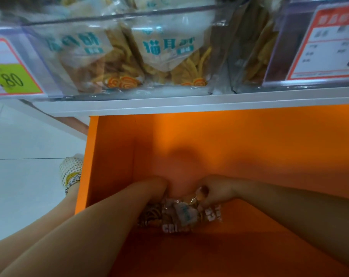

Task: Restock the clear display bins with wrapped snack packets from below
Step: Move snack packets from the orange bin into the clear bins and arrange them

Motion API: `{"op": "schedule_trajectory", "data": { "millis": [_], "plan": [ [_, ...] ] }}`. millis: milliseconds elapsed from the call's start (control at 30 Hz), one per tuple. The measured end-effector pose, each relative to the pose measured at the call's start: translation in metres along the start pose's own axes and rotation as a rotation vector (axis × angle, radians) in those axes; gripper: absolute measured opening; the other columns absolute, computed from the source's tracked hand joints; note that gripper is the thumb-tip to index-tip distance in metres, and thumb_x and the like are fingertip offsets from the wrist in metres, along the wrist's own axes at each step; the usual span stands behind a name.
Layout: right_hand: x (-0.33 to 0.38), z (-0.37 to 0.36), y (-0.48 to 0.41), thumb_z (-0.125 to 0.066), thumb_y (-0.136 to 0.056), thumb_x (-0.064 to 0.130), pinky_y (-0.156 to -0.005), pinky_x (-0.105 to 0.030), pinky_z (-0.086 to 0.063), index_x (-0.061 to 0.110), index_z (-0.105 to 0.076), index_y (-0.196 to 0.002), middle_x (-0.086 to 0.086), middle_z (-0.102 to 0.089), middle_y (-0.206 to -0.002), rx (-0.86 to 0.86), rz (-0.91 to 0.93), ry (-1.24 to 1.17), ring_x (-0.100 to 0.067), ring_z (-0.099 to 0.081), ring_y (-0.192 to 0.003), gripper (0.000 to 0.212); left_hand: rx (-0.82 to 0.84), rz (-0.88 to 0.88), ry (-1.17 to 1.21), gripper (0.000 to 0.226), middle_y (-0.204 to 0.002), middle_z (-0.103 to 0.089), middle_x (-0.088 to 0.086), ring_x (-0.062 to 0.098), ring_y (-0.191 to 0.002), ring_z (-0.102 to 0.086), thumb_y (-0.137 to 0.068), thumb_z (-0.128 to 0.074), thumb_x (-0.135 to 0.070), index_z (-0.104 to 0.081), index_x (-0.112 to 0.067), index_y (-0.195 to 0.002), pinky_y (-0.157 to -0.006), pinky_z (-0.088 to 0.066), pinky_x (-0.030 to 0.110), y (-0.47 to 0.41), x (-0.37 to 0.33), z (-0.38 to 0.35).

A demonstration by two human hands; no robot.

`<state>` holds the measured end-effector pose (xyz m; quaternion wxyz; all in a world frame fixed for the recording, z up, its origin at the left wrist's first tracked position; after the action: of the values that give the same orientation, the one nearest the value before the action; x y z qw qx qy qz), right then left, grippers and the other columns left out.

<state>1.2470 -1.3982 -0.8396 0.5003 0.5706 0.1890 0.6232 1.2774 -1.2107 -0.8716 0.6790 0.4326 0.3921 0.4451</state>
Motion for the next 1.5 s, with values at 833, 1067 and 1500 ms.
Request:
{"op": "schedule_trajectory", "data": {
  "millis": [833, 1067, 1500],
  "plan": [
    [0.124, 0.036, 0.251, -0.068, -0.074, 0.047, -0.068, -0.031, -0.049, 0.031, -0.063, -0.105, 0.012, -0.060, -0.091, -0.950, 0.153, 0.437, -0.015, -0.058, -0.091, 0.035, -0.924, -0.235, -0.111, 0.012, -0.077, -0.061, -0.008, 0.017, -0.076, -0.064, -0.079, -0.063, -0.025, -0.053, -0.027, -0.074, -0.070, -0.052, 0.032, 0.303, -0.077, 0.075],
    [0.179, 0.057, 0.329, -0.066, -0.081, 0.047, -0.054, -0.024, -0.040, 0.034, -0.058, -0.108, 0.016, -0.052, -0.083, -1.150, 0.242, 0.542, -0.008, -0.052, -0.077, 0.031, -1.256, -0.308, -0.041, 0.011, -0.070, -0.053, -0.016, 0.003, -0.068, -0.052, -0.084, -0.064, -0.024, -0.057, -0.025, -0.076, -0.054, -0.033, 0.012, 0.409, -0.077, 0.092],
    [0.272, 0.131, 0.314, -0.063, -0.087, 0.033, -0.067, -0.034, -0.044, 0.028, -0.055, -0.119, 0.005, -0.055, -0.107, -1.383, 0.215, 0.935, -0.021, -0.050, -0.107, 0.033, -1.502, -0.216, 0.410, 0.014, -0.069, -0.062, -0.009, 0.005, -0.068, -0.056, -0.081, -0.064, -0.016, -0.063, -0.021, -0.067, -0.054, -0.036, 0.016, 0.428, 0.013, 0.096]
  ]
}}
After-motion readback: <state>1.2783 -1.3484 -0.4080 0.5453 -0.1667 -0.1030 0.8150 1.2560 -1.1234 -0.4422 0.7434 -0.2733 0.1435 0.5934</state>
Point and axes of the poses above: each hand's wrist, its own y-axis away from the middle knuckle, its own z-axis out of the back of the hand, x = y × z, the point moved 2 cm from there along -y, towards the middle knuckle
